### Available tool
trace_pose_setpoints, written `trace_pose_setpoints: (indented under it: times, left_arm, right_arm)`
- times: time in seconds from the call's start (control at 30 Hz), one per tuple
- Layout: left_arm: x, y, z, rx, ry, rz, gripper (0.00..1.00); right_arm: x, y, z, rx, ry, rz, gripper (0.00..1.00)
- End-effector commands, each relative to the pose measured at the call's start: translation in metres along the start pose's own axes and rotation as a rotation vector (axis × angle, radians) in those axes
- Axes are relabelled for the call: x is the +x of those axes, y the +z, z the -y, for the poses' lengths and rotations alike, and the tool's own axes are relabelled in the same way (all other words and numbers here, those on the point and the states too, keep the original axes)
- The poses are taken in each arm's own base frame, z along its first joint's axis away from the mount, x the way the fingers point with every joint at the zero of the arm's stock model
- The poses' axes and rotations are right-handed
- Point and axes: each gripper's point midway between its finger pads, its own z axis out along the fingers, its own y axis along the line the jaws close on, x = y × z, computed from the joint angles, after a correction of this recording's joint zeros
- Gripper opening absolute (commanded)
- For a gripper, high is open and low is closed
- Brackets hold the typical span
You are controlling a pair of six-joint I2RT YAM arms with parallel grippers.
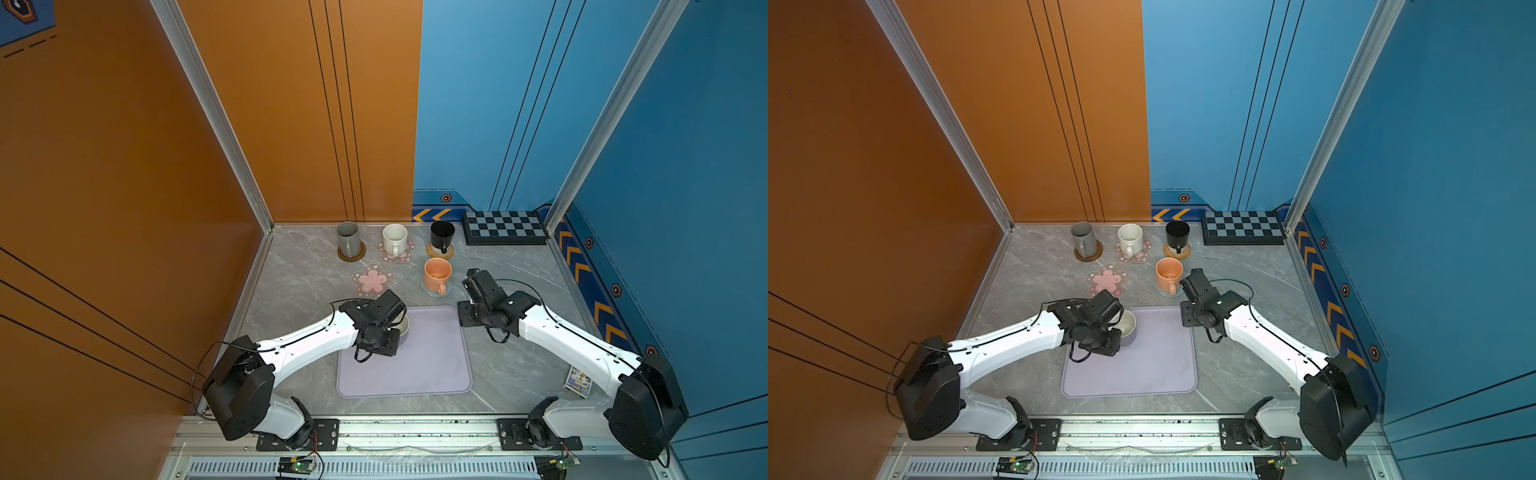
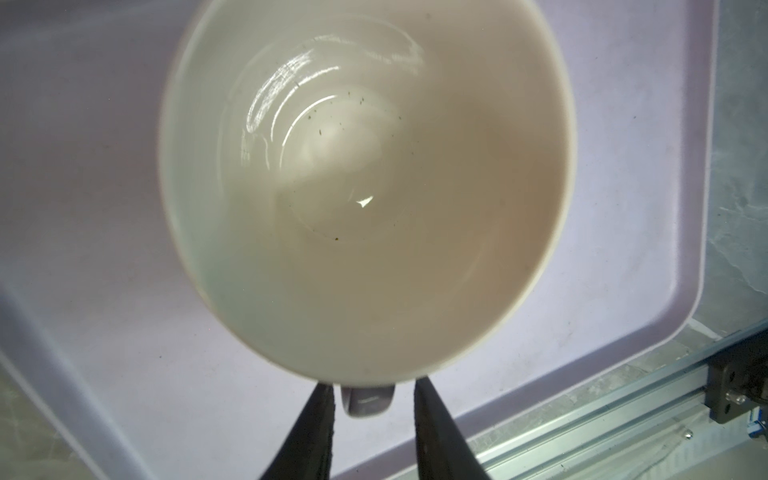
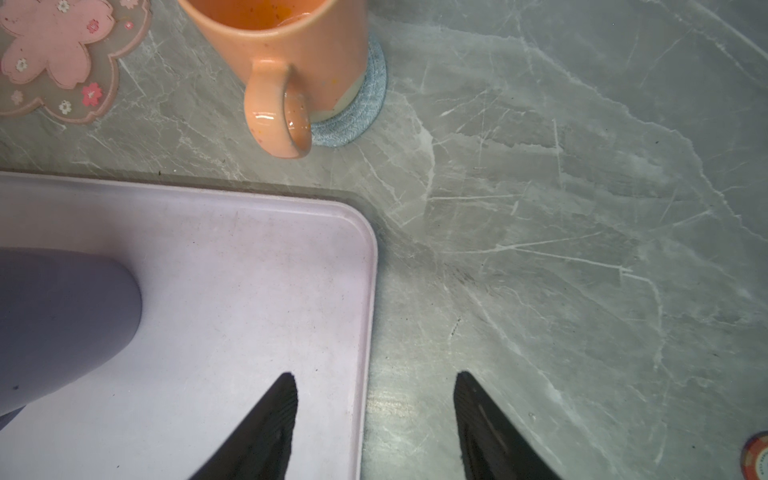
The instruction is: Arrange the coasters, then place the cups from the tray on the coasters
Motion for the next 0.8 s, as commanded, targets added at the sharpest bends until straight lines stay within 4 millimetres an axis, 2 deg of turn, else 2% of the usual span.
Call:
trace_pose_setpoints:
  times: [0.0, 0.17, 0.5, 0.77]
  left_arm:
    - [-0.006, 0.001, -0.005, -0.067, 0.001, 0.022, 0.33]
    - [-0.011, 0.007, -0.012, -0.117, -0.019, 0.054, 0.33]
    - [-0.010, 0.027, 0.004, -0.094, -0.004, 0.032, 0.33]
    - [-0.011, 0.036, 0.005, -0.108, -0.016, 0.035, 0.33]
  right_arm:
    - [-0.003, -0.005, 0.000, 0.001, -0.004, 0.019, 0.63]
    - [-0.002, -0.004, 0.000, 0.001, -0.006, 0.016, 0.63]
    - [0.000, -0.007, 0.003, 0.006, -0.004, 0.025, 0.63]
    - [0.001, -0.010, 0.006, 0.009, -0.002, 0.034, 0.63]
